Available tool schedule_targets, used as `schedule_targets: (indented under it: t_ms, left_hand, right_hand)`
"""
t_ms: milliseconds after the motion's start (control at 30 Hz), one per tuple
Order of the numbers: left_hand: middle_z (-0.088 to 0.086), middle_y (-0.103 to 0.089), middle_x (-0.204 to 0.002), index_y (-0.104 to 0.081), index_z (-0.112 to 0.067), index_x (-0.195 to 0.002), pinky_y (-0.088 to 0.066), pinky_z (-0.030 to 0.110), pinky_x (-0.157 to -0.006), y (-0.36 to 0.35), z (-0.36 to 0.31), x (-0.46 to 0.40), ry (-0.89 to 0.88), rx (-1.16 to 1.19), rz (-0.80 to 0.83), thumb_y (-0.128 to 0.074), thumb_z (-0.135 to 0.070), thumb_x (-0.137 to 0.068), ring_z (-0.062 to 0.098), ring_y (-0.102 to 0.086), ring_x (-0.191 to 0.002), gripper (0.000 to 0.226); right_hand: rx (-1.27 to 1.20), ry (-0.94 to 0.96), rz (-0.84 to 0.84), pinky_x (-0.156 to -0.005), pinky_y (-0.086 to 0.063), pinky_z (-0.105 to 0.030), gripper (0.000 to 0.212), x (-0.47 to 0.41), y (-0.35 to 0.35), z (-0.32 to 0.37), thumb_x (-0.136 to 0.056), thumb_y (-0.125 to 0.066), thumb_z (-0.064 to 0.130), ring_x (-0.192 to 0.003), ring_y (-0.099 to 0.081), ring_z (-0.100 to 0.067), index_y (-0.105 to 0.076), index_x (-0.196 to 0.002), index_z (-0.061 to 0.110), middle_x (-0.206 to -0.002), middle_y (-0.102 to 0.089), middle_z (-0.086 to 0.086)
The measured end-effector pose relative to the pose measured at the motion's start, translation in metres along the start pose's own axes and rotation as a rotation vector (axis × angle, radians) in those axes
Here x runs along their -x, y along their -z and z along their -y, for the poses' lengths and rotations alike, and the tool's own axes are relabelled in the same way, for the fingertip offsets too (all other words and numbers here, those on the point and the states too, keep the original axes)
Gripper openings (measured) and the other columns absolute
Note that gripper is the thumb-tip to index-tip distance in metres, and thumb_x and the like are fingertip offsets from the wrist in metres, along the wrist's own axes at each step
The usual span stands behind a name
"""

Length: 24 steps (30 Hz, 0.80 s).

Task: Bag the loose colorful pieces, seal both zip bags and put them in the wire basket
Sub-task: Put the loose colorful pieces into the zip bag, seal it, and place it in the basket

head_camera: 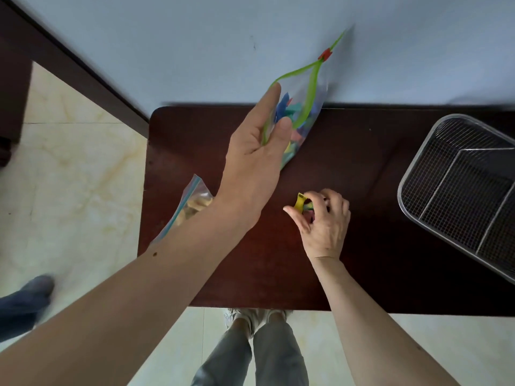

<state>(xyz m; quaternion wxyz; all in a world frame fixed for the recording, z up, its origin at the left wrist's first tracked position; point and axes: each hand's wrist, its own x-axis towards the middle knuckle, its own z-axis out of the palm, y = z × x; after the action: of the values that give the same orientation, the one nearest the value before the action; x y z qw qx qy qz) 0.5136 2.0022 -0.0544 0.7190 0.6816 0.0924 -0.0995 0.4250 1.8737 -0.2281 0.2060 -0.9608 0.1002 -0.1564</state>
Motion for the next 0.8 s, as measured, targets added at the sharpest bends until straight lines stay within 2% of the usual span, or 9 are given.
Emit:
schedule_targets:
  t_ms: [67, 200, 333, 400, 467, 533, 600, 700, 800]
  left_hand:
    - [-0.04, -0.065, -0.095, -0.041, -0.014, -0.145, -0.03, 0.037, -0.119, 0.0, 0.0, 0.001, -0.003, -0.007, 0.008, -0.05, -0.012, -0.096, 0.003, -0.047, -0.132, 0.049]
    - [-0.019, -0.053, -0.133, -0.04, -0.015, -0.145, -0.031, 0.034, -0.119, -0.001, 0.0, 0.004, -0.015, -0.001, -0.009, -0.051, -0.011, -0.097, 0.0, -0.043, -0.135, 0.049]
    - [-0.04, -0.061, -0.1, -0.039, -0.015, -0.145, -0.033, 0.026, -0.116, -0.001, 0.001, 0.005, -0.021, -0.039, 0.019, -0.051, -0.009, -0.097, -0.021, -0.054, -0.106, 0.05]
    - [-0.042, -0.061, -0.097, -0.04, -0.017, -0.145, -0.032, 0.029, -0.117, 0.0, 0.002, 0.006, -0.019, -0.055, 0.024, -0.052, -0.011, -0.097, -0.017, -0.052, -0.111, 0.05]
    - [-0.037, -0.061, -0.111, -0.04, -0.018, -0.145, -0.031, 0.032, -0.118, 0.002, 0.002, 0.008, -0.027, -0.058, 0.019, -0.053, -0.013, -0.096, -0.008, -0.047, -0.126, 0.051]
    - [-0.02, -0.054, -0.136, -0.04, -0.018, -0.146, -0.031, 0.034, -0.118, 0.003, 0.002, 0.009, -0.029, -0.053, 0.002, -0.053, -0.014, -0.096, -0.001, -0.043, -0.134, 0.051]
    - [-0.011, -0.049, -0.144, -0.04, -0.018, -0.145, -0.031, 0.035, -0.119, 0.003, 0.003, 0.008, -0.034, -0.058, -0.009, -0.052, -0.013, -0.097, 0.002, -0.041, -0.137, 0.051]
    - [-0.012, -0.051, -0.141, -0.042, -0.018, -0.144, -0.032, 0.034, -0.118, 0.001, 0.001, 0.008, -0.022, -0.049, -0.018, -0.051, -0.013, -0.098, 0.002, -0.042, -0.136, 0.047]
    - [-0.012, -0.059, -0.129, -0.052, -0.014, -0.136, -0.038, 0.028, -0.113, -0.001, -0.004, 0.009, -0.009, -0.047, -0.112, -0.05, -0.014, -0.098, 0.0, -0.052, -0.126, 0.038]
  right_hand:
    - [0.014, 0.027, 0.006, -0.064, -0.045, -0.037, 0.043, 0.0, 0.0, 0.0, -0.073, -0.076, 0.054, -0.079, -0.058, -0.026, -0.068, -0.092, 0.016, -0.092, -0.064, -0.008]
    - [0.088, 0.059, -0.016, -0.053, -0.041, -0.034, 0.034, 0.001, 0.0, 0.002, -0.084, -0.071, 0.047, -0.059, -0.058, -0.023, -0.062, -0.08, 0.015, -0.066, -0.059, -0.001]
    - [0.152, 0.041, -0.103, -0.041, -0.035, -0.028, 0.037, 0.0, 0.0, 0.007, -0.086, -0.067, 0.037, -0.038, -0.044, -0.022, -0.054, -0.061, 0.014, -0.052, -0.052, 0.001]
    - [0.16, 0.008, -0.141, -0.039, -0.03, -0.026, 0.04, -0.001, 0.0, 0.008, -0.086, -0.065, 0.033, -0.034, -0.038, -0.023, -0.051, -0.055, 0.013, -0.049, -0.052, -0.001]
    - [0.12, -0.026, -0.163, -0.04, -0.027, -0.023, 0.04, -0.003, 0.0, 0.007, -0.086, -0.064, 0.029, -0.032, -0.038, -0.024, -0.05, -0.051, 0.012, -0.046, -0.051, -0.002]
    - [0.014, -0.111, -0.166, -0.042, -0.028, -0.021, 0.041, -0.005, 0.0, 0.007, -0.083, -0.063, 0.027, -0.032, -0.042, -0.025, -0.05, -0.048, 0.012, -0.043, -0.051, -0.002]
    - [-0.168, -0.292, -0.158, -0.04, -0.037, -0.025, 0.041, -0.008, 0.005, 0.01, -0.082, -0.062, 0.031, -0.036, -0.049, -0.025, -0.054, -0.048, 0.01, -0.043, -0.054, -0.003]
    - [-0.491, -0.553, -0.123, -0.049, -0.045, -0.024, 0.043, -0.014, 0.019, 0.019, -0.084, -0.061, 0.035, -0.043, -0.057, -0.011, -0.06, -0.05, 0.008, -0.044, -0.058, 0.009]
    - [-0.75, -0.744, -0.125, -0.048, -0.034, -0.016, 0.05, -0.027, 0.037, 0.039, -0.086, -0.066, 0.017, -0.038, -0.042, -0.005, -0.044, -0.042, 0.016, -0.033, -0.039, 0.016]
